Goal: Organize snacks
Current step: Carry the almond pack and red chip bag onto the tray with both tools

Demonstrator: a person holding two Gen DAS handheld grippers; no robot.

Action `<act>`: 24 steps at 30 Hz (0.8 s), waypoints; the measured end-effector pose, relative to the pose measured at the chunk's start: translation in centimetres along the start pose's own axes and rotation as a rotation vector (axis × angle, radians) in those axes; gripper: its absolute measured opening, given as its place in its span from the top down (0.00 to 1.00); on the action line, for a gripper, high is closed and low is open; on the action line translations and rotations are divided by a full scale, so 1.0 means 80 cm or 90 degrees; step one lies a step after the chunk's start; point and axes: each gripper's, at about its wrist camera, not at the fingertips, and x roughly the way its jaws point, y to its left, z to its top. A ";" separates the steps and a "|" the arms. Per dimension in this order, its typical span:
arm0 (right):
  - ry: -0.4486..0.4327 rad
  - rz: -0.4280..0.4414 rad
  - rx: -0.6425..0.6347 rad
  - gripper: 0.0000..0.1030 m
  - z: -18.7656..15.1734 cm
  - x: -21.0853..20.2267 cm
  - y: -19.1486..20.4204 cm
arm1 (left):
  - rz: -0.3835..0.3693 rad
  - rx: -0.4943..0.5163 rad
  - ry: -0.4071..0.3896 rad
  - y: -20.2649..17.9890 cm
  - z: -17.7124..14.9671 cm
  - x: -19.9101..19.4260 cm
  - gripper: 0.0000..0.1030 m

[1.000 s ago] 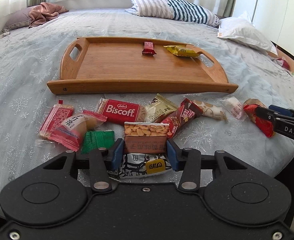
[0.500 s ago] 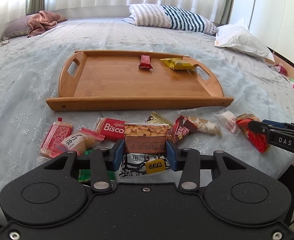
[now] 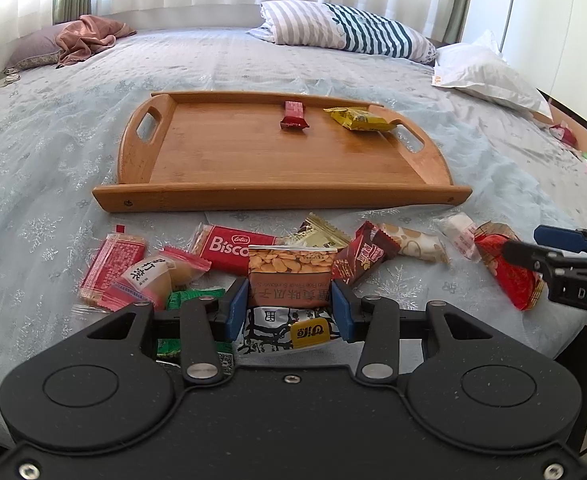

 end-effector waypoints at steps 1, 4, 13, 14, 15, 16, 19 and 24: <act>0.006 0.000 -0.005 0.24 -0.001 0.003 -0.001 | 0.000 0.000 0.000 0.000 0.000 0.000 0.59; 0.012 -0.020 -0.011 0.24 -0.005 0.007 -0.004 | 0.000 0.000 -0.002 0.001 0.001 0.000 0.59; 0.026 -0.007 -0.024 0.31 -0.007 0.008 0.005 | -0.003 -0.002 -0.003 -0.001 0.006 0.002 0.59; 0.026 -0.008 -0.022 0.35 -0.007 0.008 0.006 | -0.004 -0.002 -0.004 -0.001 0.007 0.002 0.59; 0.027 -0.008 -0.018 0.37 -0.007 0.008 0.006 | -0.004 -0.002 -0.005 -0.001 0.008 0.002 0.59; 0.030 -0.010 -0.014 0.43 -0.006 0.008 0.006 | -0.004 -0.002 -0.006 -0.001 0.008 0.003 0.59; 0.032 -0.017 0.006 0.55 -0.006 0.009 0.003 | -0.004 -0.005 -0.006 -0.002 0.011 0.005 0.59; 0.022 -0.030 0.045 0.58 0.001 0.004 0.000 | -0.006 -0.010 -0.001 -0.001 0.018 0.012 0.60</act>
